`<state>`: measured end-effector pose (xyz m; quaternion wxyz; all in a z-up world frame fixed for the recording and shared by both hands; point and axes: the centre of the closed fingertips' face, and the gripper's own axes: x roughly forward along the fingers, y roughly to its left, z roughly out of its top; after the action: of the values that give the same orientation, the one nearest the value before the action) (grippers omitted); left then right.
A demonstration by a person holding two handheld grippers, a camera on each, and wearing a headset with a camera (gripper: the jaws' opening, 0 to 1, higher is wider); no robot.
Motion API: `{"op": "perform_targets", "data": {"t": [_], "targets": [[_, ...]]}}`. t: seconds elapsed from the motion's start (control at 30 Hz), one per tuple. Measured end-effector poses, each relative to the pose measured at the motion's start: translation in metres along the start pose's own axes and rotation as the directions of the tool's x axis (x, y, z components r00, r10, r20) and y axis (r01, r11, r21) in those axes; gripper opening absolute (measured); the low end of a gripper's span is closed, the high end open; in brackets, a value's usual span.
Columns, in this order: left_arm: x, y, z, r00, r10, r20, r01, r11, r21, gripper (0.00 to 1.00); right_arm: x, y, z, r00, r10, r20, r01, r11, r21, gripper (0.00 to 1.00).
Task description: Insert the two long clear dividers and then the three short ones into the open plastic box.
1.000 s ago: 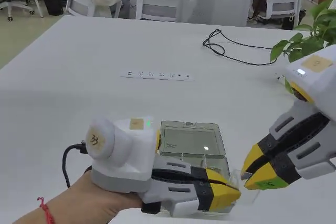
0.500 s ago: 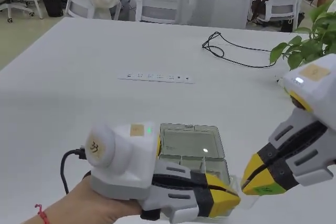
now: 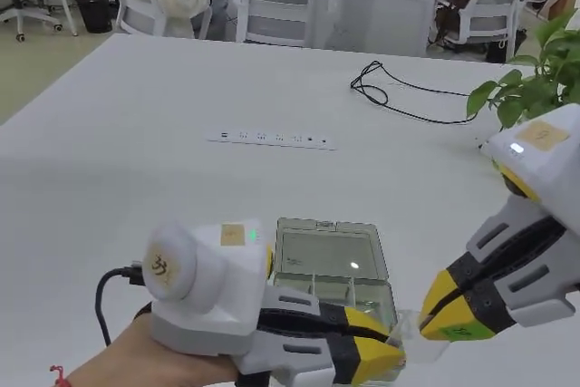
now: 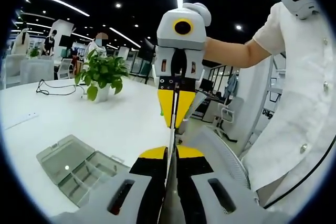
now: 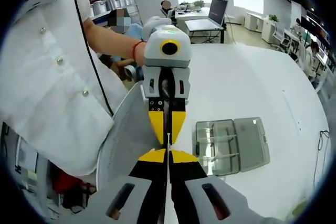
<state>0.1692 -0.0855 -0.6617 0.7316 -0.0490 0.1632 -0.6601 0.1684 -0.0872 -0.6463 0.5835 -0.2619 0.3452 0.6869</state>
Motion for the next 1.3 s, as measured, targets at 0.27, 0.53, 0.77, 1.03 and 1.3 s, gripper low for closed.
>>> {"op": "perform_targets", "data": {"t": [0.27,0.53,0.77,1.03,1.3], "targets": [[-0.011,0.010,-0.005,0.9986,0.052,-0.010,-0.052,0.999,-0.005,0.10,-0.003,-0.017,-0.007,0.9988,-0.045,-0.019,0.045,0.999,0.001,0.03],[-0.021,0.022,-0.010,0.9933,0.114,-0.019,-0.114,0.993,-0.001,0.25,-0.002,-0.035,-0.011,0.9942,-0.098,-0.044,0.098,0.995,-0.001,0.03],[-0.032,0.032,-0.017,0.9854,0.166,-0.038,-0.165,0.986,0.013,0.41,0.004,-0.054,-0.018,0.9854,-0.147,-0.085,0.145,0.989,-0.027,0.03],[-0.044,0.045,-0.030,0.9707,0.228,-0.077,-0.227,0.974,0.017,0.59,0.016,-0.074,-0.027,0.9779,-0.173,-0.118,0.170,0.985,-0.037,0.03],[-0.056,0.058,-0.046,0.9541,0.278,-0.112,-0.274,0.961,0.050,0.78,0.035,-0.095,-0.040,0.9700,-0.189,-0.153,0.183,0.982,-0.049,0.03]]}}
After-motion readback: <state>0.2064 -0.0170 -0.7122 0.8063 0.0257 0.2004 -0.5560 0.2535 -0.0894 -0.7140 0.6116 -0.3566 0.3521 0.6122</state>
